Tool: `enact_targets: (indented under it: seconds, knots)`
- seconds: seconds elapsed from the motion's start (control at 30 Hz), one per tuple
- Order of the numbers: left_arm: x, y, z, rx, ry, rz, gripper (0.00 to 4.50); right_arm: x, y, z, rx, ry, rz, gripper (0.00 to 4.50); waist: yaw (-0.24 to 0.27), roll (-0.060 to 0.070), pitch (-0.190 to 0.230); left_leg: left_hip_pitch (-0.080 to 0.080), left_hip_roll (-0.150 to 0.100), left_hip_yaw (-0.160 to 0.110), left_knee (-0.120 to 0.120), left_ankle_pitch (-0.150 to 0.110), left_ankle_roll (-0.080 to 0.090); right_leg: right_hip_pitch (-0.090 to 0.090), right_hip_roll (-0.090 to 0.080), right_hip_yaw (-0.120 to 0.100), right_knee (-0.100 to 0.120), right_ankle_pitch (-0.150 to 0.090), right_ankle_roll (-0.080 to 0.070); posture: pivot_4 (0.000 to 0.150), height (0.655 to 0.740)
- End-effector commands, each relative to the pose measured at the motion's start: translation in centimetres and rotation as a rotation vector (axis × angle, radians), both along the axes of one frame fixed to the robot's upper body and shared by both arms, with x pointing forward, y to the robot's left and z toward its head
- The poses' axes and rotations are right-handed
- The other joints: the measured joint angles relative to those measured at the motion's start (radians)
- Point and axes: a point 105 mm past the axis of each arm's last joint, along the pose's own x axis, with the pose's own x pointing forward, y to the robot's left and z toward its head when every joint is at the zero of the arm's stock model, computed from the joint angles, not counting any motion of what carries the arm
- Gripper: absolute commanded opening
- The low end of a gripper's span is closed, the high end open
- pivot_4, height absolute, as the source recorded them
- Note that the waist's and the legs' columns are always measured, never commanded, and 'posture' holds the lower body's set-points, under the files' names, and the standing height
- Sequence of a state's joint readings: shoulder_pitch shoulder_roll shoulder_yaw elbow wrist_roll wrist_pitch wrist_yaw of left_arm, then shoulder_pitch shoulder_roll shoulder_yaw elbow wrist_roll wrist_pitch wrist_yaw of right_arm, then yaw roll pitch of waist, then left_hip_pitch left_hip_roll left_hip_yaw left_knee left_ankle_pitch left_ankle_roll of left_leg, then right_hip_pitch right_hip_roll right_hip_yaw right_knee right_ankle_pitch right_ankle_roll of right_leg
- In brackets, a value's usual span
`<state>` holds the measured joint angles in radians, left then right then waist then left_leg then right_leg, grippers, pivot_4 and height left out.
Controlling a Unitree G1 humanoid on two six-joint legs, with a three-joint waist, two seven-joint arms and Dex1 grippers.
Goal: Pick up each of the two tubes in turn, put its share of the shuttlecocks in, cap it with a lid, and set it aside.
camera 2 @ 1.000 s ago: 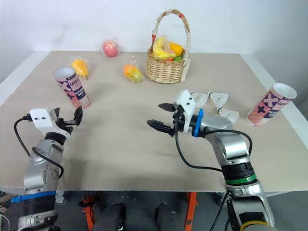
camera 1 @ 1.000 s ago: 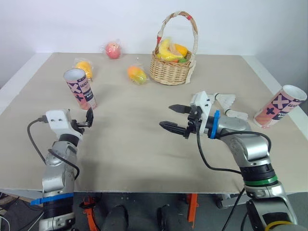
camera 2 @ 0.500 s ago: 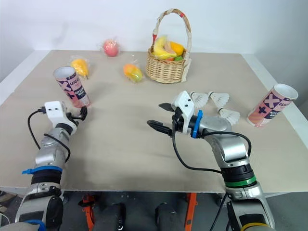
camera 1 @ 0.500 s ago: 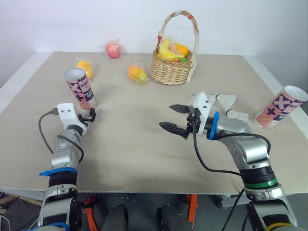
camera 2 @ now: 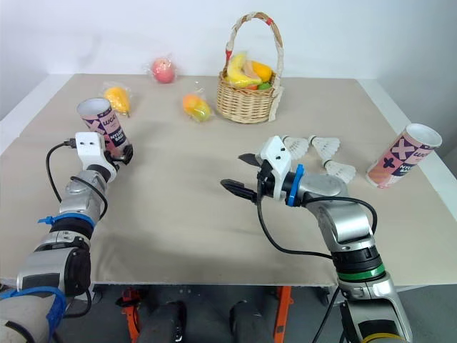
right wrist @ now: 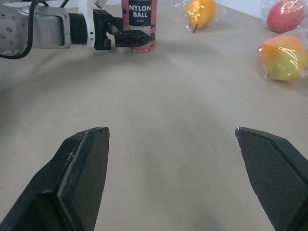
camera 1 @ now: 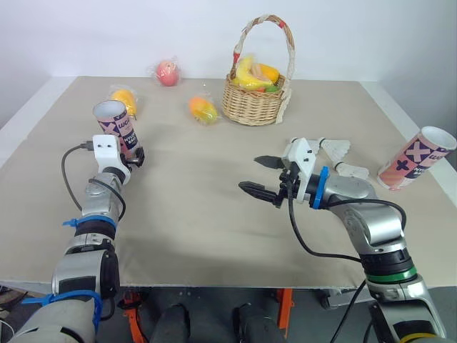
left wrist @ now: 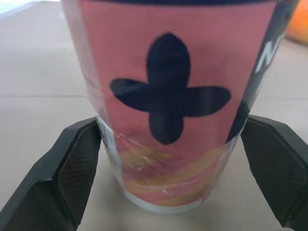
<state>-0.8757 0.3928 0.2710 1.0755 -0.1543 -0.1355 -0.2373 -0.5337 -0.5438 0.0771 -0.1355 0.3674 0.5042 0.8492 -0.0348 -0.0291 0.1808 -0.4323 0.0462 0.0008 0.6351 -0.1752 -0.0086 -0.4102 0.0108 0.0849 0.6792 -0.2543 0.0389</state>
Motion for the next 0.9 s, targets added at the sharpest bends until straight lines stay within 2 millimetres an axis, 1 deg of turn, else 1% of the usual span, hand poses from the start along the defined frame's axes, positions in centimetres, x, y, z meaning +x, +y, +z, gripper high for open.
enact_targets:
  seconds: [0.03, 0.13, 0.17, 0.2, 0.23, 0.27, 0.53, 0.6, 0.67, 0.7, 0.77, 0.87, 0.9]
  knots:
    - [0.5, 0.3, 2.0, 0.031, -0.05, 0.007, 4.5, -0.1, -0.5, 1.4, 0.008, -0.057, -0.011, 4.48, 0.0, 0.0, 0.0, 0.0, 0.0, 0.0, 0.0, 0.0, 0.0, 0.0, 0.0, 0.0, 0.0, 0.0, 0.0, 0.15, 0.74]
    - [0.7, 0.3, 2.6, 0.016, -0.068, 0.008, 4.5, 0.0, -0.6, 1.4, 0.006, -0.055, -0.016, 4.48, 0.0, 0.0, 0.0, -0.001, 0.0, 0.0, 0.0, 0.0, 0.0, -0.001, 0.0, 0.0, 0.0, 0.0, 0.0, 0.15, 0.74]
    - [0.8, 0.3, 2.7, 0.015, -0.073, 0.015, 4.01, -0.1, -0.7, 1.4, 0.005, -0.054, -0.016, 4.5, 0.0, 0.0, 0.0, -0.001, 0.0, 0.0, 0.0, 0.0, 0.0, -0.001, 0.0, 0.0, 0.0, 0.0, 0.0, 0.15, 0.74]
    - [0.8, 0.4, 2.9, 0.015, -0.075, 0.023, 3.96, -0.1, -0.7, 1.4, 0.005, -0.053, -0.017, 4.5, 0.0, 0.0, 0.0, -0.001, 0.0, 0.0, 0.0, 0.0, 0.0, -0.001, 0.0, 0.0, 0.0, 0.0, 0.0, 0.15, 0.74]
    - [0.8, 0.5, 3.0, 0.018, -0.079, 0.026, 3.45, -0.1, -0.7, 1.3, 0.004, -0.053, -0.017, 4.5, 0.0, 0.0, 0.0, -0.001, 0.0, 0.0, 0.0, 0.0, 0.0, -0.001, 0.0, 0.0, 0.0, 0.0, 0.0, 0.15, 0.74]
    - [0.8, 0.4, 3.0, 0.028, -0.081, 0.025, 3.21, -0.1, -0.7, 1.3, 0.003, -0.052, -0.018, 4.5, 0.0, 0.0, 0.0, -0.001, 0.0, 0.0, 0.0, 0.0, 0.0, -0.001, 0.0, 0.0, 0.0, 0.0, 0.0, 0.15, 0.74]
    - [0.7, 0.2, 3.9, 0.075, -0.122, -0.006, 3.21, -0.2, -1.4, 1.2, 0.0, -0.046, -0.034, 4.5, 0.0, 0.0, 0.0, -0.004, 0.0, 0.0, 0.0, 0.0, 0.0, -0.004, 0.0, 0.0, 0.0, 0.0, 0.0, 0.15, 0.74]
    - [0.6, 0.2, 4.6, 0.099, -0.145, -0.021, 3.21, -0.3, -1.8, 1.0, -0.005, -0.039, -0.048, 4.5, 0.001, 0.0, 0.0, -0.006, 0.0, 0.0, 0.0, 0.0, 0.0, -0.006, 0.0, 0.0, 0.0, 0.001, -0.001, 0.15, 0.74]
    - [0.5, 0.1, 5.6, 0.13, -0.178, -0.05, 3.21, -0.4, -2.4, 0.9, -0.008, -0.033, -0.061, 4.5, 0.001, 0.0, 0.0, -0.007, 0.0, 0.0, 0.0, 0.0, 0.0, -0.006, 0.0, 0.0, 0.0, 0.003, -0.005, 0.15, 0.74]
    - [0.5, -0.4, 6.4, 0.158, -0.194, -0.1, 3.21, -0.6, -3.0, 0.9, -0.008, -0.026, -0.073, 4.5, 0.002, 0.0, 0.0, -0.007, 0.0, 0.0, 0.0, 0.0, 0.0, -0.007, 0.0, 0.0, 0.0, 0.003, -0.005, 0.15, 0.74]
    - [0.1, -2.1, 7.5, 0.242, -0.199, -0.249, 3.21, -0.7, -4.3, 0.9, -0.008, -0.014, -0.111, 4.5, 0.002, 0.0, 0.0, -0.008, 0.0, 0.0, 0.0, 0.0, 0.0, -0.007, 0.0, 0.0, 0.001, 0.003, -0.005, 0.15, 0.74]
    - [-0.9, -4.2, 7.9, 0.327, -0.157, -0.454, 3.21, -0.4, -6.1, 0.6, -0.024, 0.001, -0.19, 4.5, 0.002, 0.0, 0.0, -0.008, 0.0, 0.0, 0.0, 0.0, -0.001, -0.008, 0.0, 0.0, 0.001, 0.003, -0.005, 0.15, 0.74]
    - [-1.6, -4.9, 8.0, 0.381, -0.13, -0.546, 3.21, -0.3, -6.6, 0.5, -0.022, 0.007, -0.221, 4.5, 0.002, 0.0, 0.0, -0.008, 0.0, 0.0, 0.0, 0.0, -0.001, -0.008, 0.0, 0.0, 0.001, 0.003, -0.005, 0.15, 0.74]
